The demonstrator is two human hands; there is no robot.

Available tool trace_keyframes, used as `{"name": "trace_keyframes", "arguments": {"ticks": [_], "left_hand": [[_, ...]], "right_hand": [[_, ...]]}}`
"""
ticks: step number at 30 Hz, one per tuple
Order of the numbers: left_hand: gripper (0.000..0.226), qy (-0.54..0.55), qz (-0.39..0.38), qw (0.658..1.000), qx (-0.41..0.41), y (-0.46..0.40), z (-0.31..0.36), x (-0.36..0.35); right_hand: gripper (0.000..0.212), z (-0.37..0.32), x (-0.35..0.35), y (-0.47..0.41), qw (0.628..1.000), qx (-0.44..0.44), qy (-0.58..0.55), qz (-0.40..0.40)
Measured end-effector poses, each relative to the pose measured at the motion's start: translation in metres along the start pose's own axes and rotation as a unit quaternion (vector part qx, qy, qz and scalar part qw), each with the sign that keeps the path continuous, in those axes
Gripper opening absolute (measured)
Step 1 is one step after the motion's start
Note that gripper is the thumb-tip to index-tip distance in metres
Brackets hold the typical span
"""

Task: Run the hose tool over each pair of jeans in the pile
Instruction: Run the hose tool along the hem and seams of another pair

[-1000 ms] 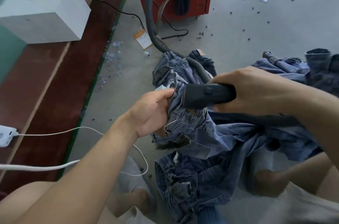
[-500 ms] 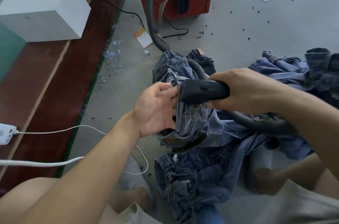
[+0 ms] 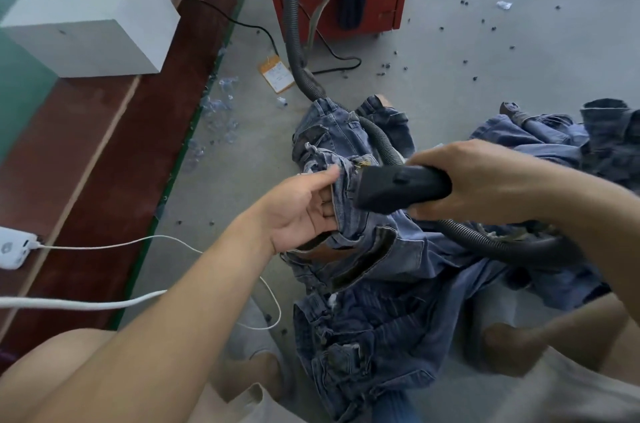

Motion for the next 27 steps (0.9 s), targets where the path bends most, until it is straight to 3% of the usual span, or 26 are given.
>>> {"name": "trace_keyframes", "arguments": {"ticks": [4,8,14,18,21,27], "left_hand": [[0.041,0.005,0.0,1.0,0.014,-0.001,-0.005,-0.004],[0.04,0.018,0.005,1.0,-0.002,0.0,0.006,0.001],[0.044,0.02,0.012,1.0,-0.005,-0.003,0.004,0.004],[0.043,0.0,0.034,0.999,-0.006,-0.004,0.004,0.006],[0.041,-0.016,0.043,0.999,-0.019,-0.004,0.007,0.007],[0.042,-0.004,0.065,0.997,-0.047,-0.007,0.008,0.011]], "right_hand": [[0.019,-0.015,-0.013,-0.01,0.998,0.029,-0.022,0.053],[0.023,-0.002,0.007,-0.009,0.989,-0.013,-0.069,0.127],[0.025,0.0,-0.006,0.003,0.999,0.008,0.02,0.028],[0.022,-0.015,-0.017,-0.006,0.997,0.029,-0.02,0.065],[0.02,-0.008,-0.007,-0.009,0.994,-0.004,-0.072,0.088],[0.017,0.009,0.003,0.002,0.998,-0.047,-0.017,0.033]]}}
Point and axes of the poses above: each hand's wrist, its own y-axis away from the middle knuckle, its own x-axis out of the back of the hand, z = x × y, the point moved 6 cm from there along -y, towards the middle knuckle, and after that the axes turned 4 degrees about y, right-handed, at the moved point
